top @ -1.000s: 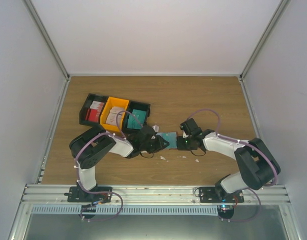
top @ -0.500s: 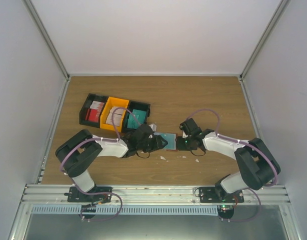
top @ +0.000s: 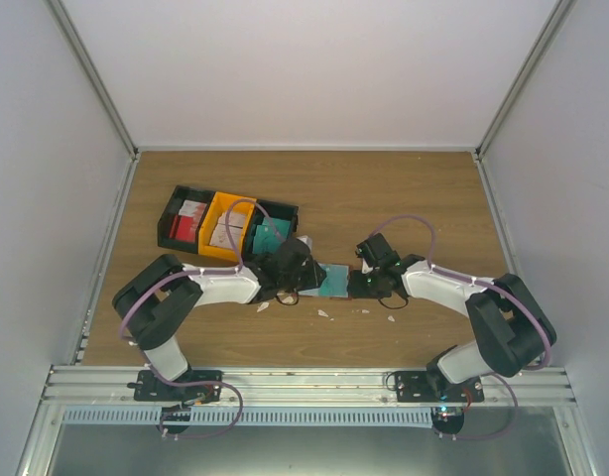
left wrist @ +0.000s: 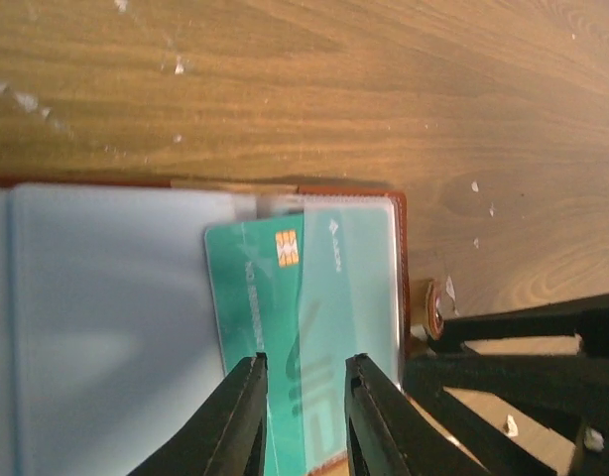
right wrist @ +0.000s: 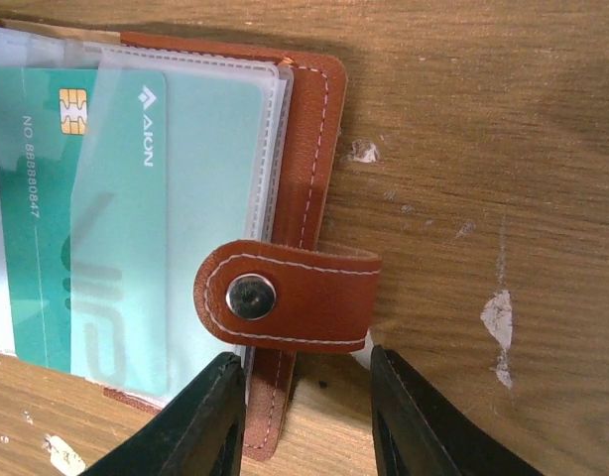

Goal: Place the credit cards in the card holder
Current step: Insert the credit card into the card holder, then adjust the storage box at the center of the board.

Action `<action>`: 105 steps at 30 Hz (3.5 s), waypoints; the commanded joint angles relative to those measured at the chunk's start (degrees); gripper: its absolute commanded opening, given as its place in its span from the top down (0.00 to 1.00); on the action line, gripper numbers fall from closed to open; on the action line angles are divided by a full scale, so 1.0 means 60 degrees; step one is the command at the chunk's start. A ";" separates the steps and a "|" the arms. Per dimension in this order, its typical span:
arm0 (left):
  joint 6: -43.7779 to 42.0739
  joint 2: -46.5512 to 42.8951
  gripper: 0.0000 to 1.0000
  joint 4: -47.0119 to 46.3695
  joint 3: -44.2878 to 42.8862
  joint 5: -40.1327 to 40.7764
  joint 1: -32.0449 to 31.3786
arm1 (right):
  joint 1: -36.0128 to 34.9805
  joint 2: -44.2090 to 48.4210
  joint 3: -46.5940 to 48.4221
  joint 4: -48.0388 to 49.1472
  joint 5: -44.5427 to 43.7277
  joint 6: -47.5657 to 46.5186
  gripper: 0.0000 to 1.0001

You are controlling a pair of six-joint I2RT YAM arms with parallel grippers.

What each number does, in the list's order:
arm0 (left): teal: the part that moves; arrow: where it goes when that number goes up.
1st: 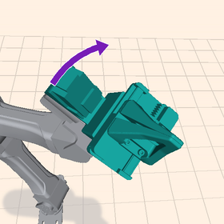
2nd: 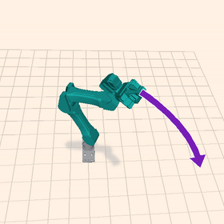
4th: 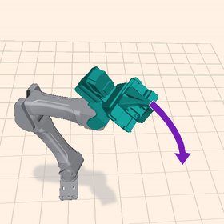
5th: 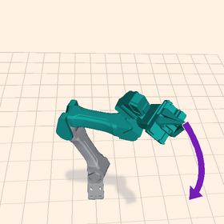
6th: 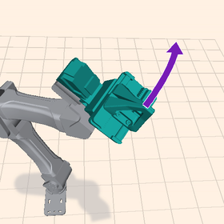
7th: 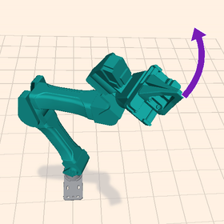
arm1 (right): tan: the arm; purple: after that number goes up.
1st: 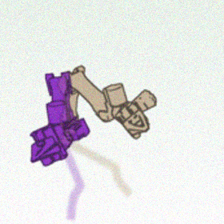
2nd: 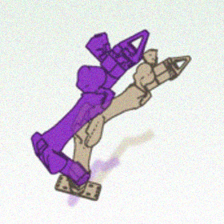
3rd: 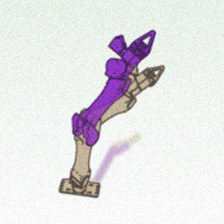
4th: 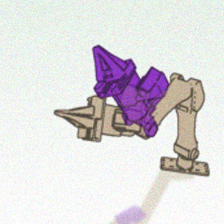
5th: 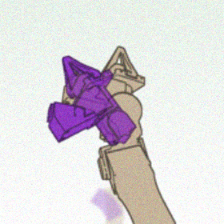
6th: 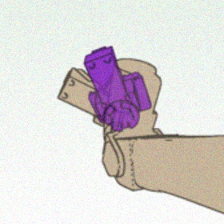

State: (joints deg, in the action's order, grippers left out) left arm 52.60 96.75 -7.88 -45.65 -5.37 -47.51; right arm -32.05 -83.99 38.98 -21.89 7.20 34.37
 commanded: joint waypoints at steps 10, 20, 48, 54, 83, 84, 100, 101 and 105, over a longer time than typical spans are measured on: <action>-0.0633 0.1138 0.70 0.0736 -0.0945 0.0195 0.0064 | 0.0127 -0.0458 -0.0051 -0.0336 0.0176 -0.0121 0.64; -0.0685 0.0640 0.66 0.0724 -0.0746 0.0555 0.0037 | 0.0185 -0.0493 -0.0081 -0.0296 0.0179 -0.0147 0.64; -0.1269 0.1861 0.72 -0.0332 -0.1251 -0.1882 -0.0080 | 0.0215 -0.0701 -0.0090 -0.0096 0.0333 -0.0350 0.67; -0.1739 0.0749 0.66 0.0146 -0.1284 -0.1249 -0.0066 | 0.0215 0.0469 0.0332 -0.0889 -0.0700 -0.0192 0.61; -0.3733 -0.2426 0.51 0.3730 -0.1146 0.1143 0.3534 | -0.1217 -0.0832 0.4865 -0.1181 -0.1186 -0.1033 0.49; -0.3712 -0.2421 0.52 0.3666 -0.1063 0.1002 0.3649 | -0.1306 -0.1107 0.5197 -0.1209 -0.1186 -0.1142 0.49; -0.3175 -0.3926 0.45 0.2806 0.1115 0.0189 0.5430 | -0.1954 -0.5684 1.0113 -0.2028 -0.0389 -0.2439 0.53; -0.3246 -0.3843 0.45 0.2631 0.1135 -0.0036 0.5473 | -0.1982 -0.5880 1.0328 -0.2091 -0.0370 -0.2442 0.53; -0.3526 -0.3216 0.46 0.1996 0.1016 -0.0992 0.5502 | -0.2009 -0.6483 1.0865 -0.2287 -0.0408 -0.2357 0.54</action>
State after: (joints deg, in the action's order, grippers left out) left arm 32.84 74.74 11.79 -39.33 -4.97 -14.81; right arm -43.64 -119.85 100.66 -32.75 4.64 21.04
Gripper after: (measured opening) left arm 0.547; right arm 0.462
